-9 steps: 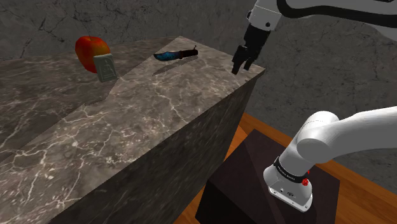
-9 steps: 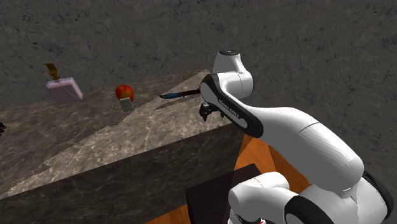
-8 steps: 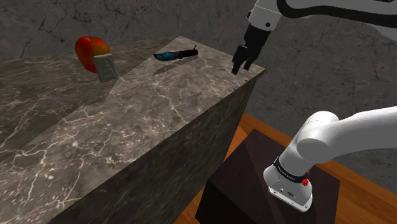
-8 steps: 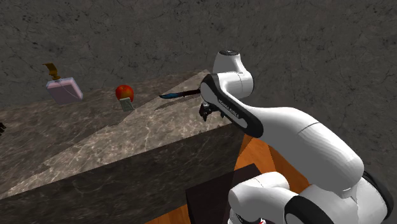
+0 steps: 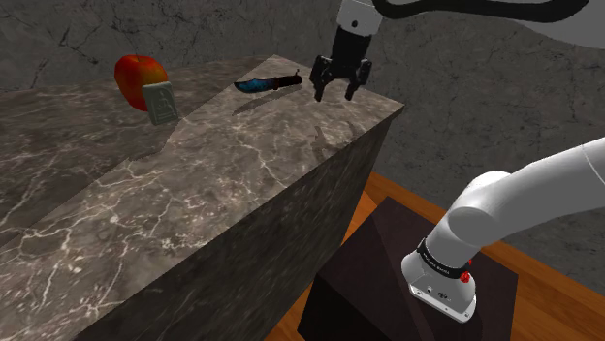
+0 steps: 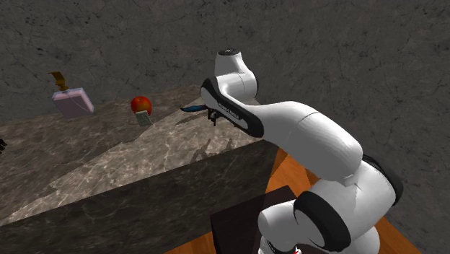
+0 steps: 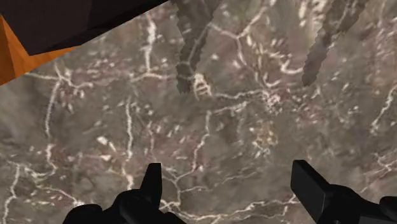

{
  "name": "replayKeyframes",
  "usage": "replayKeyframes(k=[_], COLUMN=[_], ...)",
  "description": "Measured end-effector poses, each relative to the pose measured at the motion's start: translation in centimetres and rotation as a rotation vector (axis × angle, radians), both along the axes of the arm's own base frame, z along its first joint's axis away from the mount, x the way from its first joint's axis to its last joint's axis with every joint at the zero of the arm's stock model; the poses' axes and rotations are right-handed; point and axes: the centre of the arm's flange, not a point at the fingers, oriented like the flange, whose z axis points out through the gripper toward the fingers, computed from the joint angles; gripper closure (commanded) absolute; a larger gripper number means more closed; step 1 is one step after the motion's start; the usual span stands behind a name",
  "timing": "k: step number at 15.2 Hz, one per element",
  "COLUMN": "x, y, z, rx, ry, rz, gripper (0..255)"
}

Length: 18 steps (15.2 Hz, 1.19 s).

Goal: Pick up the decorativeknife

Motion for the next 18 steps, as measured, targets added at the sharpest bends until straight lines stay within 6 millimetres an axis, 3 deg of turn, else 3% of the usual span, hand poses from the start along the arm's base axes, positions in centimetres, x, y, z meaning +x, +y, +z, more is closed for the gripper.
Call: replayKeyframes(k=[6,10,14,18], x=[7.6,13.1,18.3,19.5], y=[3.8,4.6,4.1,3.9], z=[0.6,1.2,1.5,0.0], rx=[-0.020,-0.032,-0.044,-0.047], ry=[-0.004,-0.006,-0.009,-0.010], rz=[-0.313,-0.520,-0.726,-0.776], gripper=[0,0,0,0])
